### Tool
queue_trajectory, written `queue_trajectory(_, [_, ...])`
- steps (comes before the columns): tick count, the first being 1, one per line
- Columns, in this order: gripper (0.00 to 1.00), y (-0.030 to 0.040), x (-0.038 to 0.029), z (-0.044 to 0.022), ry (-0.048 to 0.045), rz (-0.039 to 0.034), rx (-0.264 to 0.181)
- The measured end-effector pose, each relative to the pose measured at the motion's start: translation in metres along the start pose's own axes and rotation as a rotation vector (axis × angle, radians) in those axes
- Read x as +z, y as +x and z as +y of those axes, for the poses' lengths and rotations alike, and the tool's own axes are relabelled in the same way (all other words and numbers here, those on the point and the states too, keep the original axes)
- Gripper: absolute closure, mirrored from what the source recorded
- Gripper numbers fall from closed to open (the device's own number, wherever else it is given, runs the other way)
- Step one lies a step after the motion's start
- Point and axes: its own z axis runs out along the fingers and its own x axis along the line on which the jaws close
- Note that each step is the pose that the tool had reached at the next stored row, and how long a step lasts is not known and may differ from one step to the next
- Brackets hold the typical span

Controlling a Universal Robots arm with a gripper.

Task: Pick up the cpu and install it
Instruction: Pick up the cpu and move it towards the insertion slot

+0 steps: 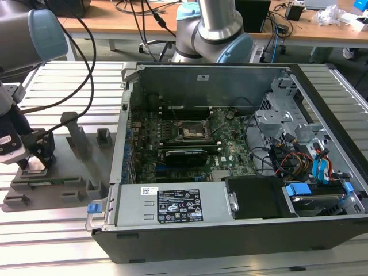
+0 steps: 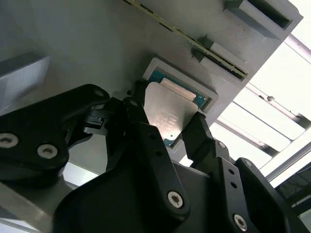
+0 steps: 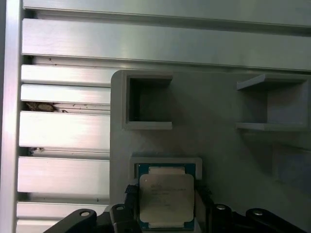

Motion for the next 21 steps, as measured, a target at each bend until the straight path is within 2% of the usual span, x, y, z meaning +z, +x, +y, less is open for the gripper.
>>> queue_trajectory(1, [0.45,0.0,0.0,0.0,-0.0001,0.0,0.0])
queue_trajectory(17, [0.45,-0.0001,-0.0002,0.0,-0.0008,-0.0003,0.0])
queue_trajectory(19, [0.45,-0.0001,-0.002,0.0,-0.0007,0.0,0.0])
queue_trajectory(21, [0.45,-0.0002,-0.0064,-0.0001,-0.0007,-0.0001,0.0])
